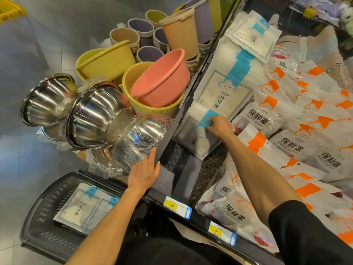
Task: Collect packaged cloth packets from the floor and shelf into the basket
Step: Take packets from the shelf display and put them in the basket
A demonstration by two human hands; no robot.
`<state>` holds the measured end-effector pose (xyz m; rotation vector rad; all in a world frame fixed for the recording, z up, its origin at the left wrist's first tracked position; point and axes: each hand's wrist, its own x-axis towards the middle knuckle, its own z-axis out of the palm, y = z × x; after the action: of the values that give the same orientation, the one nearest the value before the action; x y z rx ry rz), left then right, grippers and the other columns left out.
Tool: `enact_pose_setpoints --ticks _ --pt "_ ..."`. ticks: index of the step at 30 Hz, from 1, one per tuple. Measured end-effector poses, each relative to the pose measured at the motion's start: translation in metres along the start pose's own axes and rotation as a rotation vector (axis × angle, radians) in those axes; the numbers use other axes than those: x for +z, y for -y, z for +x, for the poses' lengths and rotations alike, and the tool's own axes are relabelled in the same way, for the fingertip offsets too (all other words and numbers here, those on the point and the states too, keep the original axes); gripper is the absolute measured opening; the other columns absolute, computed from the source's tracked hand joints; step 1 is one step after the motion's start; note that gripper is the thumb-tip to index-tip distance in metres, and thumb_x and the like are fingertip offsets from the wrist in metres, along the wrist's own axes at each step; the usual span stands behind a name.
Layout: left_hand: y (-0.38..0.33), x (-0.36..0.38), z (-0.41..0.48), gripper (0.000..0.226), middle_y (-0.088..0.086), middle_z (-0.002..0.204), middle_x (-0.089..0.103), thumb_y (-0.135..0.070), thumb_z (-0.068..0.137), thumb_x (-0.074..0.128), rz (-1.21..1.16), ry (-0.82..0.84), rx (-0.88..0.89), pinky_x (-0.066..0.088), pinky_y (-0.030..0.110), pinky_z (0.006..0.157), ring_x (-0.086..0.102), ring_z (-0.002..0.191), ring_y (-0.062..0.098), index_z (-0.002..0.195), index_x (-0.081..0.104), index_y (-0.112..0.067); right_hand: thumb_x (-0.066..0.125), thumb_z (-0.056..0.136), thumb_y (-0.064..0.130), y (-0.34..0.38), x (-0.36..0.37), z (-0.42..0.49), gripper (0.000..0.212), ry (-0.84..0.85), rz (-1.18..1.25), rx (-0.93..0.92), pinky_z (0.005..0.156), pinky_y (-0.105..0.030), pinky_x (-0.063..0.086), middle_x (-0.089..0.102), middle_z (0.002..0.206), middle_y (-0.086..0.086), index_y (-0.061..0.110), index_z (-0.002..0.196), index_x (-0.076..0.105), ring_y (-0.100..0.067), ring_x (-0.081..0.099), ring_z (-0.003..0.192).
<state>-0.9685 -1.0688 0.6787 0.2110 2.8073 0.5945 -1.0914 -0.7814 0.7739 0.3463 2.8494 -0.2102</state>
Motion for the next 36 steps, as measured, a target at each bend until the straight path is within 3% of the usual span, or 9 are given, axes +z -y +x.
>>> enact_pose_setpoints --ticks 3,5,8,12,17,23,27,36 --pt "0.0 0.0 0.0 0.063 0.007 0.118 0.066 -0.043 0.106 0.035 -0.012 0.0 -0.001 0.051 0.041 0.07 0.069 0.089 0.029 0.159 0.011 -0.021 0.067 0.085 0.02 -0.002 -0.007 -0.002 0.025 -0.012 -0.009 -0.048 0.055 -0.031 0.033 0.055 0.079 -0.004 0.017 0.071 0.046 -0.027 0.054 0.081" --pt "0.0 0.0 0.0 0.063 0.007 0.121 0.066 -0.043 0.106 0.035 -0.012 0.009 0.005 0.05 0.041 0.071 0.069 0.091 0.029 0.159 0.011 -0.021 0.066 0.085 0.021 -0.003 -0.015 -0.006 0.01 -0.026 -0.004 -0.077 0.061 -0.033 0.043 0.062 0.09 -0.005 0.016 0.088 0.058 -0.028 0.059 0.087" --pt "0.002 0.001 0.0 0.064 0.008 0.129 0.062 -0.043 0.106 0.036 -0.016 0.022 0.015 0.051 0.042 0.072 0.068 0.096 0.03 0.16 0.01 -0.02 0.064 0.088 0.024 -0.001 -0.024 -0.014 0.034 -0.051 0.006 -0.088 0.081 -0.041 0.054 0.065 0.112 -0.008 0.013 0.119 0.062 -0.029 0.062 0.101" --pt "-0.001 0.0 -0.001 0.064 0.009 0.15 0.043 -0.04 0.106 0.037 -0.003 0.024 0.062 0.054 0.041 0.075 0.063 0.112 0.028 0.159 0.013 -0.013 0.061 0.09 0.026 0.005 -0.023 -0.036 0.045 -0.019 -0.132 -0.109 0.086 -0.045 0.051 0.054 0.124 -0.016 0.009 0.131 0.053 -0.035 0.052 0.114" --pt "-0.002 -0.024 0.003 0.062 0.015 0.153 0.033 -0.042 0.104 0.042 0.127 0.072 0.111 0.049 0.049 0.097 0.048 0.128 0.036 0.154 0.025 -0.01 0.058 0.089 0.026 0.01 -0.02 -0.069 0.046 -0.168 -0.21 -0.135 0.088 -0.046 0.047 0.052 0.131 -0.016 0.008 0.131 0.052 -0.035 0.05 0.118" --pt "-0.02 -0.082 0.002 0.049 0.013 0.135 0.051 -0.043 0.103 0.044 0.274 0.024 0.225 0.043 0.048 0.097 0.05 0.123 0.035 0.14 0.043 -0.011 0.057 0.093 0.035 0.022 -0.011 -0.115 0.051 -0.076 -0.214 -0.099 0.096 -0.048 0.045 0.048 0.134 -0.017 0.01 0.137 0.048 -0.036 0.047 0.122" --pt "-0.034 -0.115 -0.005 0.051 0.015 0.144 0.047 -0.041 0.101 0.049 0.402 0.068 0.264 0.035 0.052 0.108 0.042 0.134 0.037 0.144 0.042 -0.014 0.061 0.091 0.039 0.037 -0.001 -0.152 0.054 -0.073 -0.147 -0.059 0.098 -0.048 0.044 0.048 0.135 -0.014 0.013 0.137 0.049 -0.035 0.046 0.125" --pt "-0.043 -0.139 -0.052 0.058 0.013 0.146 0.044 -0.043 0.098 0.051 0.495 -0.084 0.402 0.036 0.047 0.106 0.041 0.134 0.035 0.148 0.038 -0.017 0.063 0.09 0.044 0.06 0.005 -0.228 0.059 -0.167 -0.098 -0.067 0.102 -0.047 0.042 0.041 0.141 -0.012 0.015 0.139 0.045 -0.034 0.041 0.13"
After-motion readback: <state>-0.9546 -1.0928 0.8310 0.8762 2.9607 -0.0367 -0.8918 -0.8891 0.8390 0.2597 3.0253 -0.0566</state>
